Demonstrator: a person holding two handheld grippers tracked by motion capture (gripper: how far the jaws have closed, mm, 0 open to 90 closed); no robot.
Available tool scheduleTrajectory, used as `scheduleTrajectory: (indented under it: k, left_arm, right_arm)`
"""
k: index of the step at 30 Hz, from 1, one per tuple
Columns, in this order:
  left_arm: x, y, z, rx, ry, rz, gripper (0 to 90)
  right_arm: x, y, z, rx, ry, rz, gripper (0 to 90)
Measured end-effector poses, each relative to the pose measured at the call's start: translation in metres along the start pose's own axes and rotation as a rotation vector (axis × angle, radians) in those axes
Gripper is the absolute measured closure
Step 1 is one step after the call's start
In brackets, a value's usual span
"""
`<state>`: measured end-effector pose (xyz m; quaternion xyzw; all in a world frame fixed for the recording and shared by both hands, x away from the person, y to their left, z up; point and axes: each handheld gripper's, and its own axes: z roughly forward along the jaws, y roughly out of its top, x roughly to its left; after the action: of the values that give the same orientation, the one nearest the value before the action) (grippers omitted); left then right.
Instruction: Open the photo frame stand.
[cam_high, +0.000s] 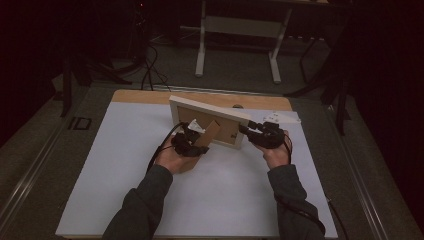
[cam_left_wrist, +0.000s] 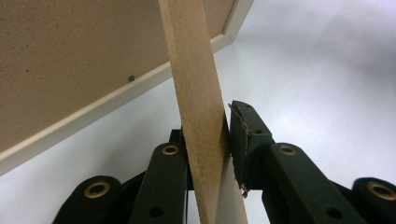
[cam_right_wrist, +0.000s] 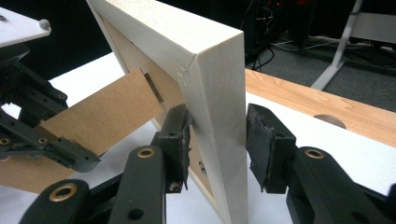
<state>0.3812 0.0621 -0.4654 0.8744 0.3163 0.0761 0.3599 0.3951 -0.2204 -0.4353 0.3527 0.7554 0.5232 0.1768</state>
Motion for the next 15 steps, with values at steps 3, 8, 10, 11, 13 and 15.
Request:
scheduleTrajectory:
  k: [3, 8, 10, 11, 13, 15]
  left_arm:
    - [-0.0015, -0.0016, 0.0004, 0.004, 0.011, 0.009, 76.7]
    - [-0.0044, -0.0047, 0.0019, 0.006, 0.030, 0.019, 76.5]
    - [-0.0062, -0.0062, 0.0024, 0.004, 0.041, 0.025, 76.3]
    - [-0.0067, -0.0066, 0.0023, 0.006, 0.042, 0.029, 76.2]
    - [-0.0083, -0.0082, 0.0026, -0.002, 0.048, 0.032, 76.1]
    - [-0.0091, -0.0100, 0.0030, -0.006, 0.050, 0.031, 76.0]
  right_arm:
    - [0.0014, -0.0010, -0.0011, -0.002, 0.004, -0.005, 60.2]
    - [0.0034, -0.0033, -0.0031, -0.007, 0.019, -0.008, 59.4]
    - [0.0044, -0.0042, -0.0040, -0.008, 0.025, -0.010, 59.1]
    - [0.0048, -0.0046, -0.0042, -0.009, 0.025, -0.012, 59.0]
    - [0.0058, -0.0051, -0.0049, -0.009, 0.029, -0.014, 58.8]
    - [0.0066, -0.0055, -0.0053, -0.009, 0.032, -0.019, 58.6]
